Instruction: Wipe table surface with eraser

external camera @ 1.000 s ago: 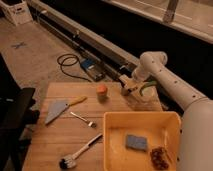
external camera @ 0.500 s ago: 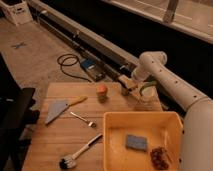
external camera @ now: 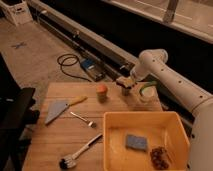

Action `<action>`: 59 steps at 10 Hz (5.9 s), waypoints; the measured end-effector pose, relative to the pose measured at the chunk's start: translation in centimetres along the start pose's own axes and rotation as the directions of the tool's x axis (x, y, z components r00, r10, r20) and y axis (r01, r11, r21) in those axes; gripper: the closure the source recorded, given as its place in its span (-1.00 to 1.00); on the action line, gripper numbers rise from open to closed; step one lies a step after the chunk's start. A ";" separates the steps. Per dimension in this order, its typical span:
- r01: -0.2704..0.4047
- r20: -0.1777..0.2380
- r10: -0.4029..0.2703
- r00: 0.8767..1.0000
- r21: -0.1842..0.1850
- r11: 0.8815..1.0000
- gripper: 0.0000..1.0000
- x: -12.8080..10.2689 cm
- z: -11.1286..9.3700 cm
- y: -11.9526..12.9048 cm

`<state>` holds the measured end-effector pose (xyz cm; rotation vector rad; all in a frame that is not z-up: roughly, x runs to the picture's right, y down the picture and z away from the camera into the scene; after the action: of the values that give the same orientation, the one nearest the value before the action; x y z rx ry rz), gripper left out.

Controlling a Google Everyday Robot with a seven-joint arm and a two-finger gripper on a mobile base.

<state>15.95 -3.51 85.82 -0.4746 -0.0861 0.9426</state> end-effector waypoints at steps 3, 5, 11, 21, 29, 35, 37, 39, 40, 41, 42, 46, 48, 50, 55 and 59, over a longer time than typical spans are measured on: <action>0.029 0.004 -0.029 1.000 -0.027 0.999 1.00 0.3 -0.5 2.3; 0.050 -0.007 -0.050 0.999 -0.053 0.997 1.00 0.7 -0.5 3.7; 0.070 -0.122 -0.093 0.988 -0.180 0.981 1.00 4.2 2.2 8.0; 0.028 -0.240 -0.083 0.967 -0.224 0.974 1.00 5.9 8.0 7.1; 0.073 -0.266 -0.157 0.951 -0.300 0.951 1.00 6.6 8.0 10.2; 0.018 -0.300 -0.080 0.951 -0.206 0.978 1.00 7.2 9.1 4.0; 0.022 -0.274 -0.082 0.958 -0.215 0.976 1.00 5.8 10.5 4.3; 0.043 -0.255 -0.107 0.961 -0.242 0.969 1.00 4.9 11.0 6.5; 0.052 -0.249 -0.118 0.961 -0.258 0.965 1.00 5.0 10.5 7.6; 0.051 -0.251 -0.121 0.960 -0.269 0.962 1.00 5.4 10.1 8.2; 0.050 -0.255 -0.124 0.959 -0.279 0.959 1.00 5.7 10.0 8.9; 0.026 -0.321 -0.111 0.940 -0.257 0.966 1.00 8.3 8.5 8.2; 0.018 -0.341 -0.083 0.936 -0.190 0.982 1.00 8.6 7.8 5.0; 0.032 -0.338 -0.086 0.937 -0.161 0.986 1.00 7.0 8.8 3.4; 0.065 -0.321 -0.126 0.939 -0.194 0.979 1.00 5.5 10.2 5.4; 0.085 -0.336 -0.158 0.928 -0.220 0.972 1.00 6.6 8.9 7.3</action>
<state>11.93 8.47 89.78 -0.8121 0.1144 0.7164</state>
